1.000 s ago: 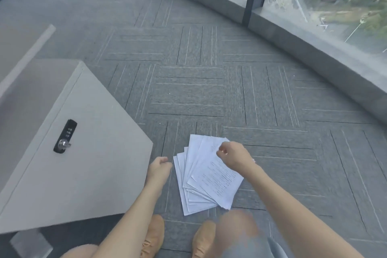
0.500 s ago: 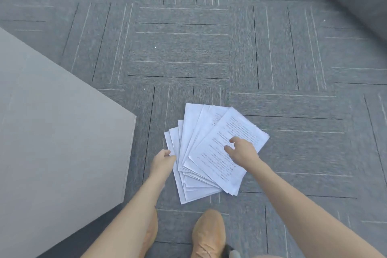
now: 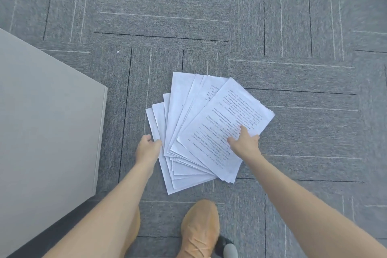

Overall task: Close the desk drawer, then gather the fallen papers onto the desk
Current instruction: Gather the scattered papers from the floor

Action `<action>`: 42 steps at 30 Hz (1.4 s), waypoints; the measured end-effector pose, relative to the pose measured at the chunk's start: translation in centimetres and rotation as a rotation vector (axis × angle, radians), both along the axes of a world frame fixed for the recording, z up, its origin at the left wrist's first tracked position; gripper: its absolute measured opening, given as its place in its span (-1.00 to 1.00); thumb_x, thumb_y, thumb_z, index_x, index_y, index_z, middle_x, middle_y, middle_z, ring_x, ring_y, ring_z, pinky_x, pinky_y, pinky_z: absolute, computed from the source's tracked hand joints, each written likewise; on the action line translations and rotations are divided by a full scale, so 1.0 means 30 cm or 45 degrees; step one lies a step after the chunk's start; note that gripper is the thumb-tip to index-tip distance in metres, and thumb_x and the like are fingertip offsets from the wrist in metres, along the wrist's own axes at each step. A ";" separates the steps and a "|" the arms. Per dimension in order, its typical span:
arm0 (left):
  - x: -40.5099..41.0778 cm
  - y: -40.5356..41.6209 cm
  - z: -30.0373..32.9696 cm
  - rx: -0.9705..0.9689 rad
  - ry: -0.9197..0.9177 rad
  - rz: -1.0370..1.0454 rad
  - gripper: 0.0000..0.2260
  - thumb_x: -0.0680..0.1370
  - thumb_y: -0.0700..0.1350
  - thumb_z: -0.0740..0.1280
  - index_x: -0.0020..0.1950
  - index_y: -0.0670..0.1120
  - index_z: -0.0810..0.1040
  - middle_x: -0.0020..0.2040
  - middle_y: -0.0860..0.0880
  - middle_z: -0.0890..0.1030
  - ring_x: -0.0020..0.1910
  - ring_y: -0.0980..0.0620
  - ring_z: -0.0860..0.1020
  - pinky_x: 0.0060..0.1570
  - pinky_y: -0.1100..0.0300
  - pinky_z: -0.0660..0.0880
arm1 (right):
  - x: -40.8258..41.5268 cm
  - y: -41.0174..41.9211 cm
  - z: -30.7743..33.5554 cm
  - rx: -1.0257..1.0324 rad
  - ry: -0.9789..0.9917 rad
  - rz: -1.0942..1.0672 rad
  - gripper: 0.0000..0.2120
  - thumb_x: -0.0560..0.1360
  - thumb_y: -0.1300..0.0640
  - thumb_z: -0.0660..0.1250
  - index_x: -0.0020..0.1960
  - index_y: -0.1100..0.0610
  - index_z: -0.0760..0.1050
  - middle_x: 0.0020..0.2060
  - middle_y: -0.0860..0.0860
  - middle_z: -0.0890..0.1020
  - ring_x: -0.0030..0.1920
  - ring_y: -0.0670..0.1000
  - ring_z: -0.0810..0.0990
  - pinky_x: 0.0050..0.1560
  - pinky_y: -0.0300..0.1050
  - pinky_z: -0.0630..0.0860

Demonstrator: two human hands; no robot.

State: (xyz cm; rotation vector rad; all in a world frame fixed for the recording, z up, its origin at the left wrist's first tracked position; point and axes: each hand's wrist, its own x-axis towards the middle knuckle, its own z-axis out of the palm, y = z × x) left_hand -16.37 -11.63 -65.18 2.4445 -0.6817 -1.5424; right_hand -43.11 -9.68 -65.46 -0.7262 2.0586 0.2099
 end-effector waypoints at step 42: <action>-0.089 -0.006 0.176 -0.086 0.521 0.102 -0.56 0.53 -0.33 0.35 0.35 0.02 0.46 0.21 -0.02 0.63 0.16 -0.12 0.60 0.18 -0.22 0.53 | -0.023 -0.060 0.151 -0.195 -0.455 -0.345 -0.13 0.42 -0.08 0.49 0.57 0.04 0.09 0.45 0.06 0.36 0.45 0.17 0.36 0.37 0.16 0.36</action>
